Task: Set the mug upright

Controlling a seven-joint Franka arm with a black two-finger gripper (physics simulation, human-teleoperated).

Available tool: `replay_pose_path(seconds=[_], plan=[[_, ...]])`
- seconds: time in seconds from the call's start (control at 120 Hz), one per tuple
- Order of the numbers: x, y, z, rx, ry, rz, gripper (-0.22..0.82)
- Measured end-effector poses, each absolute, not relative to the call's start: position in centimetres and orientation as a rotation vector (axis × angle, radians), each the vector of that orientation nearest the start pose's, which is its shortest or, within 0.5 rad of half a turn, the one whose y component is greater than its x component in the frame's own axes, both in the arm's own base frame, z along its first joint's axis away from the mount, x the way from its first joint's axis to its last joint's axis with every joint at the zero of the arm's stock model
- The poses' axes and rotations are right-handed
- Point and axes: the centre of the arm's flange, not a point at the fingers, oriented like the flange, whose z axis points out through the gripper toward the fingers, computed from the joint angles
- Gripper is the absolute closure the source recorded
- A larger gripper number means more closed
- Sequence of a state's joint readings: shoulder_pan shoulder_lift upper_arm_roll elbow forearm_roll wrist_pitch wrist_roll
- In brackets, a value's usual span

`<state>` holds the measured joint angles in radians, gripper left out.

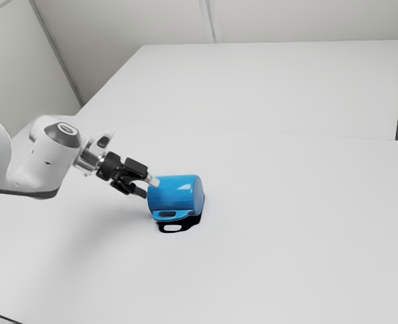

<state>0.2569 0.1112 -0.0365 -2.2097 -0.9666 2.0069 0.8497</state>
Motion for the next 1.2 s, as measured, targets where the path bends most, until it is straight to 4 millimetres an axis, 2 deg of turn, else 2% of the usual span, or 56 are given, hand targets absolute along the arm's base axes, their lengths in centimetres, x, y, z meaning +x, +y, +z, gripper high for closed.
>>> replay_pose_path(seconds=[0.142,0.308,0.408,0.533,0.692,0.842,0.975,1.2], plan=[[52.1,5.9,32.7,2.236,-0.108,0.241,0.00],[51.9,5.5,30.8,2.156,-0.117,0.248,0.00],[52.1,4.7,30.9,2.117,-0.147,0.265,0.06],[52.1,3.8,31.1,2.084,-0.185,0.282,0.24],[52.3,3.4,31.5,2.065,-0.231,0.309,0.54],[52.5,3.0,31.9,2.061,-0.277,0.332,0.69],[52.8,2.3,33.2,2.070,-0.343,0.360,0.74],[53.5,1.6,38.4,2.229,-0.631,0.365,0.77]])
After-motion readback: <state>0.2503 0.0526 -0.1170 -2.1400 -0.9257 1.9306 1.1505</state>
